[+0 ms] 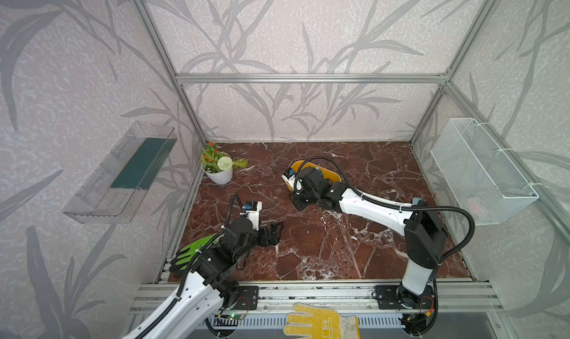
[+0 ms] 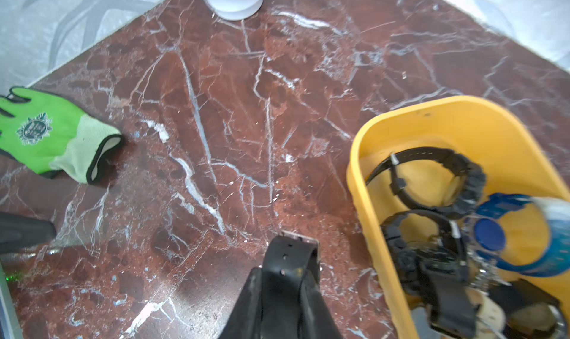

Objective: Put the watch into the storage box
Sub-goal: Place the watch in the storage box.

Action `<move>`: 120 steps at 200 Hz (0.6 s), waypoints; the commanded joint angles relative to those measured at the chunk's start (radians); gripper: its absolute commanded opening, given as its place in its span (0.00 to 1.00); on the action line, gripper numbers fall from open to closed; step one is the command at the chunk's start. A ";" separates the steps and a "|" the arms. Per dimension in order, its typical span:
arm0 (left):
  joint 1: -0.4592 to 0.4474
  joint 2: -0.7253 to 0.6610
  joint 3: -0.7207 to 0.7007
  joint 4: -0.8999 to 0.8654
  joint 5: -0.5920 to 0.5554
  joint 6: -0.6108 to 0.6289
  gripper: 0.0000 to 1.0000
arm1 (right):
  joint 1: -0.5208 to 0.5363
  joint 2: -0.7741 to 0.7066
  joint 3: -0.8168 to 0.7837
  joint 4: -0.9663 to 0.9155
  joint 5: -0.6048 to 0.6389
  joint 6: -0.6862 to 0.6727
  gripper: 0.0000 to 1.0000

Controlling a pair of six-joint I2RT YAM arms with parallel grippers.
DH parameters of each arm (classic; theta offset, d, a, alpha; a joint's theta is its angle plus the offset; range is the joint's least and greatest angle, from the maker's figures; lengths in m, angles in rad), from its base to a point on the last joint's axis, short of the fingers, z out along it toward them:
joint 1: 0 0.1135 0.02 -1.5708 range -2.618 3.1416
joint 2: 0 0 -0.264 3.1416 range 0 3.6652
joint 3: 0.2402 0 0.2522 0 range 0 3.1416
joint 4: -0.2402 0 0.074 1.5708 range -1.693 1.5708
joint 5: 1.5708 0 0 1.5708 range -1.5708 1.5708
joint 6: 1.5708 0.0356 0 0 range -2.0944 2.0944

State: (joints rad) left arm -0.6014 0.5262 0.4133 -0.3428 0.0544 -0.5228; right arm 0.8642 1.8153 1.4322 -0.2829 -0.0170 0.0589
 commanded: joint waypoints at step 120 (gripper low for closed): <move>-0.003 0.055 0.046 0.047 0.039 0.044 0.99 | -0.181 0.318 0.422 -0.195 -0.011 -0.044 0.21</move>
State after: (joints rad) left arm -0.6014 0.5755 0.4236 -0.3130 0.0822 -0.4915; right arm 0.6956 2.0476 1.7794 -0.4168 -0.0090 0.0341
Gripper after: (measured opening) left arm 0.992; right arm 0.216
